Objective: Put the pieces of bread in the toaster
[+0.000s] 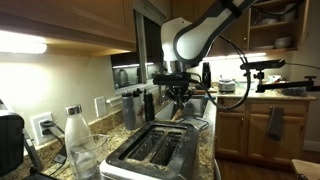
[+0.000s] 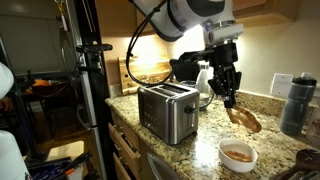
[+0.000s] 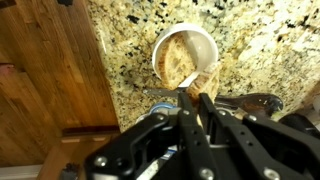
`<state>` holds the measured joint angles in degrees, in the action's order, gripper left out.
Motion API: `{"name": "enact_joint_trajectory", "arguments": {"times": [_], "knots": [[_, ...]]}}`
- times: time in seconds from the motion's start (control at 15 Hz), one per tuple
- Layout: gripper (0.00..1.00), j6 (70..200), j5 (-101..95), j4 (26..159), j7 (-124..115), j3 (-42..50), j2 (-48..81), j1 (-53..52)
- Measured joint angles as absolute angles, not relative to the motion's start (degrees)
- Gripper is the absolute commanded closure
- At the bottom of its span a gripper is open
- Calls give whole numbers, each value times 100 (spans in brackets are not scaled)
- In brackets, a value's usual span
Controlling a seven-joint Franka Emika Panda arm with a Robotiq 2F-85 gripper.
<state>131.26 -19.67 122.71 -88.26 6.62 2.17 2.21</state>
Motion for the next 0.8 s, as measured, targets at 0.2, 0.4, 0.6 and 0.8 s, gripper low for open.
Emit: {"name": "enact_joint_trajectory", "arguments": {"times": [0.2,0.4,0.6,0.8], "knots": [[90,12655,-2039,12381,-8826,472,-263,219],[90,12296,-2039,12534,-8826,293,-660,222],[90,12062,-2036,12704,-8824,132,-990,224],[90,11973,-2017,12881,-8803,-26,-1286,225]]}}
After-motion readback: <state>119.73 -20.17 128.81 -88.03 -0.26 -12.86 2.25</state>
